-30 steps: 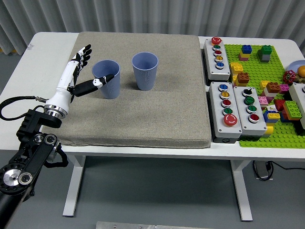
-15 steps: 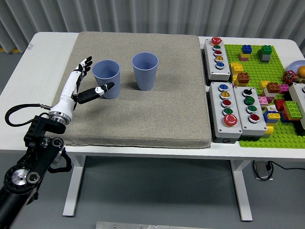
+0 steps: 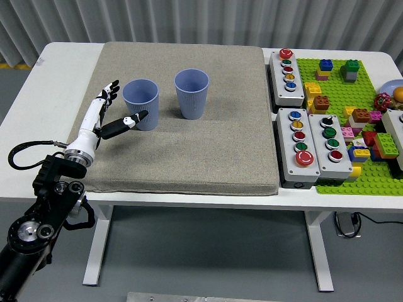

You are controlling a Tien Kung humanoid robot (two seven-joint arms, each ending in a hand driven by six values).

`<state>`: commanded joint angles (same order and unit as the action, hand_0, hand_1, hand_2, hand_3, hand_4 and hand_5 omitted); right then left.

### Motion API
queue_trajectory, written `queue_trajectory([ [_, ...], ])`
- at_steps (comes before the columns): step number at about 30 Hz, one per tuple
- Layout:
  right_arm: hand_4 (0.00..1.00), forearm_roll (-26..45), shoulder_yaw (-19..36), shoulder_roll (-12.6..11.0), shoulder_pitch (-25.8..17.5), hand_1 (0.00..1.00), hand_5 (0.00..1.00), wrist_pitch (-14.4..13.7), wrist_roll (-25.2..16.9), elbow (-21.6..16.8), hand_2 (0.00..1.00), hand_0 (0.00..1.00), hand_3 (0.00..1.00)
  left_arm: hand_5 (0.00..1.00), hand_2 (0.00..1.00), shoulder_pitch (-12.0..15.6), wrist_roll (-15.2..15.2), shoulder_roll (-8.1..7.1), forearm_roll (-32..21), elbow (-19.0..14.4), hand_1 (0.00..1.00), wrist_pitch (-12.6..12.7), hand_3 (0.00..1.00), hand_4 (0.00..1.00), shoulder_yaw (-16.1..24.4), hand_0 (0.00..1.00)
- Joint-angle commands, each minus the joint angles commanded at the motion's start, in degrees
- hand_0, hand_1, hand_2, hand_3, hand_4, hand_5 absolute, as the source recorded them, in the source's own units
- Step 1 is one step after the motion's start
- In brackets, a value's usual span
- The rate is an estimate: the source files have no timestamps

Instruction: Pick cup pour cup place

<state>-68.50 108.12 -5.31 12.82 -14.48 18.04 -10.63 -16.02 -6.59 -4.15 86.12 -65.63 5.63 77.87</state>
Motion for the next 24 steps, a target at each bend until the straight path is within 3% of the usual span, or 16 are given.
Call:
queue_trajectory([
  [24, 0.002, -0.80, 0.43, 0.15, -0.28, 0.623, 0.255, 0.25, 0.32, 0.05, 0.589, 0.676, 0.574, 0.429, 0.998, -2.01, -1.78, 0.30, -3.90, 1.85, 0.946, 0.36, 0.998, 0.998, -4.27, 0.971],
])
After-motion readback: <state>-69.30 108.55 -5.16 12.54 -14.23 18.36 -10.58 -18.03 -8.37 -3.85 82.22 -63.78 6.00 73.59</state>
